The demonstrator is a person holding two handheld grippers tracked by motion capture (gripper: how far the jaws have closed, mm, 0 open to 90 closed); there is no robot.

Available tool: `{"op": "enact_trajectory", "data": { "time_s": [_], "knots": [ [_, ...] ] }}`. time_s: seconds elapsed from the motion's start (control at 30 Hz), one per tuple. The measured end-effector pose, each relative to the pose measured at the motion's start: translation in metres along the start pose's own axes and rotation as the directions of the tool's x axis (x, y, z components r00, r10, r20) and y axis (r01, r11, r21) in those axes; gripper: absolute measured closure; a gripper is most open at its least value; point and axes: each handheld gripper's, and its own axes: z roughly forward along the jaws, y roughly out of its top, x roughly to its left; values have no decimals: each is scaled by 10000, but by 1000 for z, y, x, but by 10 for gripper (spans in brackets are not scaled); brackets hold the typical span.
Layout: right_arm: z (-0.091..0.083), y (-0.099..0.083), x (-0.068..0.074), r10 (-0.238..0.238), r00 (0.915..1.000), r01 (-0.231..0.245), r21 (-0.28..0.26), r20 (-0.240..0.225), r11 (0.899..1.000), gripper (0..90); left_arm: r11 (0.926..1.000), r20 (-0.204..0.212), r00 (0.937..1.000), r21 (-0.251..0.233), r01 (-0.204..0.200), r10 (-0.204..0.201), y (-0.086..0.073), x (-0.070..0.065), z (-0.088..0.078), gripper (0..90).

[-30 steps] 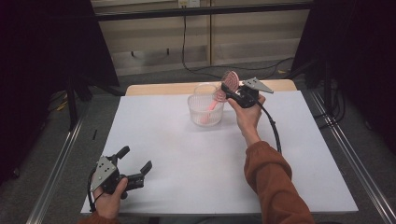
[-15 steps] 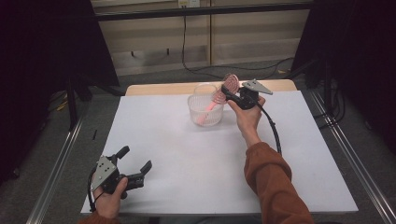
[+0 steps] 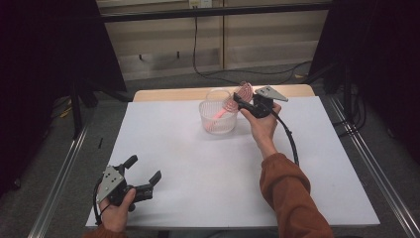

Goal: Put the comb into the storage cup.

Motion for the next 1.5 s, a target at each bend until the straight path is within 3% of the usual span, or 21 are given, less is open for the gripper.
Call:
{"op": "enact_trajectory", "data": {
  "time_s": [0.17, 0.4, 0.87, 1.5],
  "knots": [
    [-1, -2, -1, 108, 9999, -108, -38, -4, 9999, 451, 10000, 13, 10000, 2, -11, 11, 0, 0, 0, 26],
    [-1, -3, -1, 146, 9998, -145, 123, -108, 9998, 348, 10000, 15, 10000, -25, 18, -18, 0, 0, 0, 26],
    [-1, -4, -6, 765, 9969, -773, 522, 174, 9956, 31, 10000, -25, 10000, 54, -40, 41, 0, 0, 0, 26],
    [-10, 4, -1, 369, 9993, -367, 272, -46, 9990, 0, 10000, -137, 9999, 85, -24, 25, 0, 0, -1, 26]
  ]
}}
